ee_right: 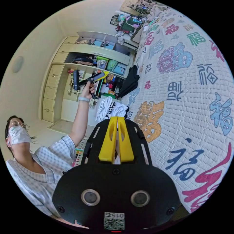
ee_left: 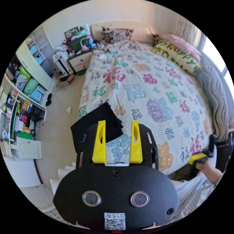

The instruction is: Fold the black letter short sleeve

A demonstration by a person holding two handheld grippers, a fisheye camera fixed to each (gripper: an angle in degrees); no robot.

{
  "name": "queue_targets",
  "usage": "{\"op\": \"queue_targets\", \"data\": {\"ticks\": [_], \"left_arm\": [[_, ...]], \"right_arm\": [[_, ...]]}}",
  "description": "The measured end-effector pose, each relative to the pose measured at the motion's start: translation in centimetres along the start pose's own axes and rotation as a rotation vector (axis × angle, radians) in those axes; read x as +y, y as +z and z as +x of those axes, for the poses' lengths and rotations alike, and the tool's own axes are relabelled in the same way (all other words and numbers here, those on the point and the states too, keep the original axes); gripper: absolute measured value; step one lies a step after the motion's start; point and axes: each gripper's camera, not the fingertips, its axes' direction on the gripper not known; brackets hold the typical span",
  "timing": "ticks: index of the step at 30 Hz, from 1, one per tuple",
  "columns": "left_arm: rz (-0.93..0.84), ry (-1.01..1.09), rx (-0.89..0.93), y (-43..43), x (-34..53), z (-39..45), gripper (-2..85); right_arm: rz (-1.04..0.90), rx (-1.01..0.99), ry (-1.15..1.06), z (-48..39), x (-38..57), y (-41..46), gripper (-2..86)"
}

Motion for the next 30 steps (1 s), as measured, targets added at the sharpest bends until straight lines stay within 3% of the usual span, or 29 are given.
{"op": "queue_targets", "data": {"ticks": [2,5,9,12,15,17,23,30], "left_arm": [[-0.206,0.004,-0.116,8.4,-4.3,3.0,14.1],[-0.416,-0.02,-0.121,16.8,-5.9,3.1,13.2],[-0.392,-0.135,-0.106,18.0,-5.5,1.2,8.1],[-0.276,-0.13,-0.078,13.2,-5.1,1.0,3.6],[-0.053,-0.143,0.005,3.7,-3.5,0.4,2.5],[0.177,-0.135,0.233,-5.7,-1.2,0.5,2.2],[0.56,0.094,0.661,-25.4,5.0,7.7,2.1],[0.625,0.316,0.825,-35.7,9.0,18.4,2.1]], "right_arm": [[0.005,0.038,-0.031,-1.1,0.2,-2.9,-0.6],[0.012,0.092,-0.059,-2.6,0.9,-7.1,-0.5],[-0.004,0.204,-0.079,-4.4,2.4,-12.1,-0.2],[0.013,0.245,-0.09,-5.8,4.0,-15.8,0.8],[0.042,0.294,-0.145,-8.2,5.0,-18.6,5.4],[0.042,0.347,-0.196,-11.1,5.1,-20.0,10.1],[0.138,0.404,-0.441,-22.2,5.6,-25.1,14.2],[0.36,0.769,-0.612,-34.2,8.4,-34.8,17.5]]}}
